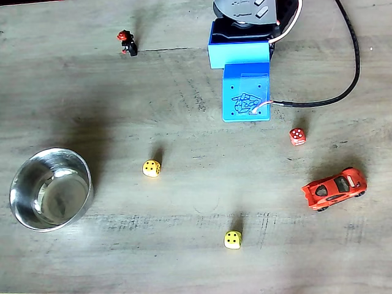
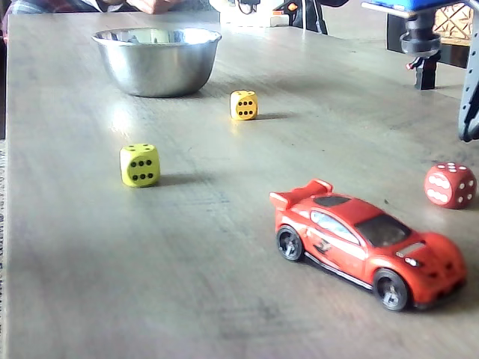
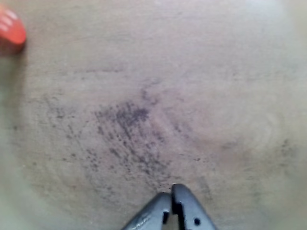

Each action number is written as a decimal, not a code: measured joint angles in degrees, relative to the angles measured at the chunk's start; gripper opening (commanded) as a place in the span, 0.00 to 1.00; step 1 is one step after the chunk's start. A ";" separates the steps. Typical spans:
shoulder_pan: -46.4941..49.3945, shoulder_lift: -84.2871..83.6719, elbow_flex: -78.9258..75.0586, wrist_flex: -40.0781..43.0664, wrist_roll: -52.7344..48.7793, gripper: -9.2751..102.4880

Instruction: Pick up the lego figure and place in bowl

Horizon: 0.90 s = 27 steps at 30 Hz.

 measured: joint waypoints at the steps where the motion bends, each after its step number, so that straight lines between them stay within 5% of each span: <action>1: 0.00 0.00 0.00 -0.09 0.00 0.08; 9: 0.00 0.00 -1.93 -3.34 -0.09 0.08; 27: 0.18 0.00 -2.02 -36.30 -0.53 0.08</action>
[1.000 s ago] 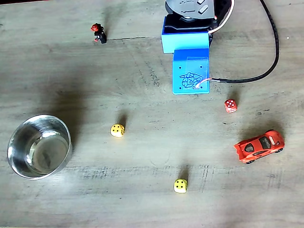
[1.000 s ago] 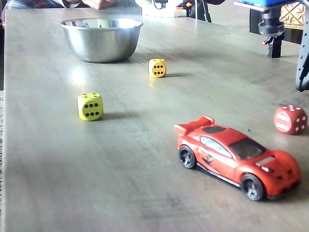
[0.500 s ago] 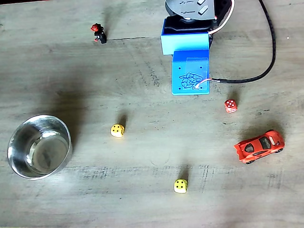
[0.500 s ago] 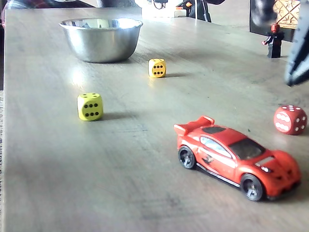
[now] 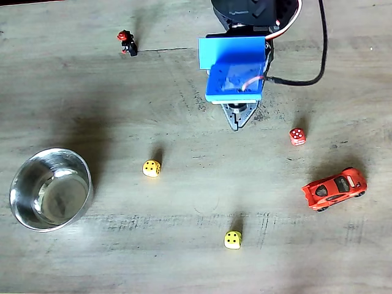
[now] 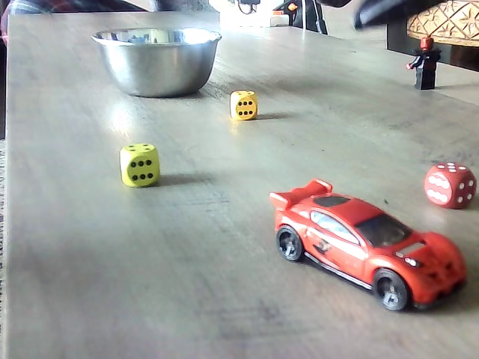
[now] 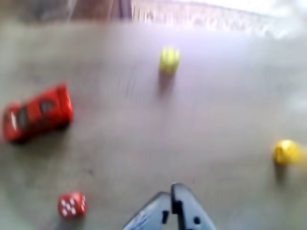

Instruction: Pick up the lego figure and place in bowl

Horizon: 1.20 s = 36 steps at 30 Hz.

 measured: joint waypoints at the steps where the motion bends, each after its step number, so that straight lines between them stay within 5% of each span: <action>1: 0.09 0.00 0.00 -0.88 0.00 0.08; 12: 3.34 0.00 0.00 -9.49 0.00 0.08; 25: 21.80 -0.79 -1.58 -18.81 0.00 0.08; 36: 30.15 -22.59 -17.93 -18.81 0.00 0.08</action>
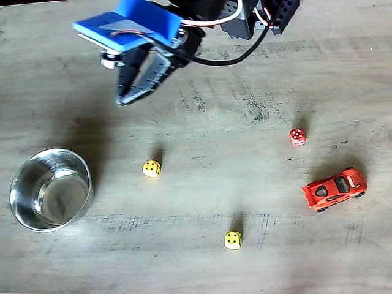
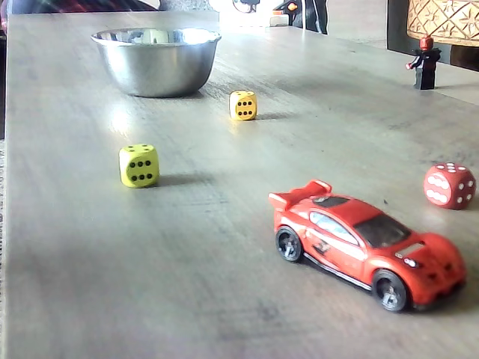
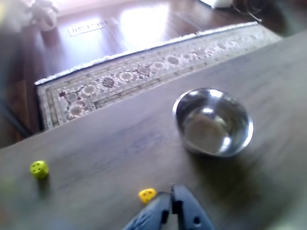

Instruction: Pick up the lego figure and place in bowl

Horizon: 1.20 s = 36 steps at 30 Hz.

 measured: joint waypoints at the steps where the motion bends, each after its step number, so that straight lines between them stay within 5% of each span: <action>1: 0.79 -2.55 -2.02 0.00 0.00 0.08; 22: 31.46 -25.05 -12.74 0.00 0.00 0.08; 36: 37.62 -25.22 -12.74 0.00 0.00 0.08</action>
